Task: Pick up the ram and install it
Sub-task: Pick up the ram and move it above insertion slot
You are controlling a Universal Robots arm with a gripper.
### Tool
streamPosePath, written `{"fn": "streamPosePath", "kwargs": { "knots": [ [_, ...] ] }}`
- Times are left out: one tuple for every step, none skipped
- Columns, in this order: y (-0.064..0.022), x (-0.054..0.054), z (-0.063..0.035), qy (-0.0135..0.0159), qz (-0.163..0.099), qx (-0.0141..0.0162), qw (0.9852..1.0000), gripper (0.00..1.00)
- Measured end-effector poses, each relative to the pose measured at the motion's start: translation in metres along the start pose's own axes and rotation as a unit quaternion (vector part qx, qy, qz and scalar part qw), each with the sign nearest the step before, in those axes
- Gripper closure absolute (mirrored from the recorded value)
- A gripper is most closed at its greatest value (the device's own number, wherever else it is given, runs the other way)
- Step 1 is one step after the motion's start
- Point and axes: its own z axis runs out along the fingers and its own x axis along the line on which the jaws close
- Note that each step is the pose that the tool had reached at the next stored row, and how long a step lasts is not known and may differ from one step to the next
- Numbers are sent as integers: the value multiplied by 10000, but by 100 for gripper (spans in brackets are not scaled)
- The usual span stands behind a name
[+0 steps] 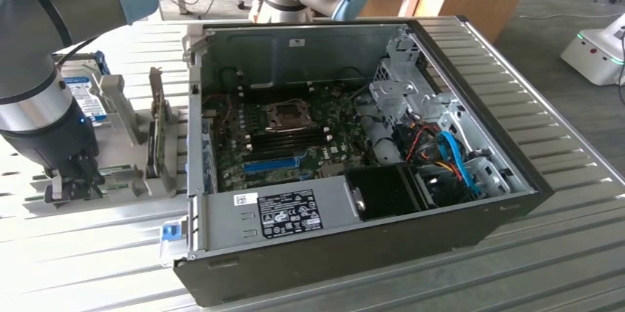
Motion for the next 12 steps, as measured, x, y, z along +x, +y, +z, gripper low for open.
{"fn": "streamPosePath", "kwargs": {
  "knots": [
    [0, 0, 0, 0, 0, 0, 10000, 70],
    [0, 0, 0, 0, 0, 0, 10000, 72],
    [0, 0, 0, 0, 0, 0, 10000, 72],
    [0, 0, 0, 0, 0, -1, 10000, 72],
    [0, 0, 0, 0, 0, 0, 10000, 79],
    [0, 0, 0, 0, 0, 0, 10000, 79],
    [0, 0, 0, 0, 0, 0, 10000, 79],
    [0, 0, 0, 0, 0, 0, 10000, 79],
    [0, 0, 0, 0, 0, 0, 10000, 79],
    [0, 0, 0, 0, 0, 0, 10000, 79],
    [0, 0, 0, 0, 0, 0, 10000, 79],
    [0, 0, 0, 0, 0, 0, 10000, 79]
  ]
}}
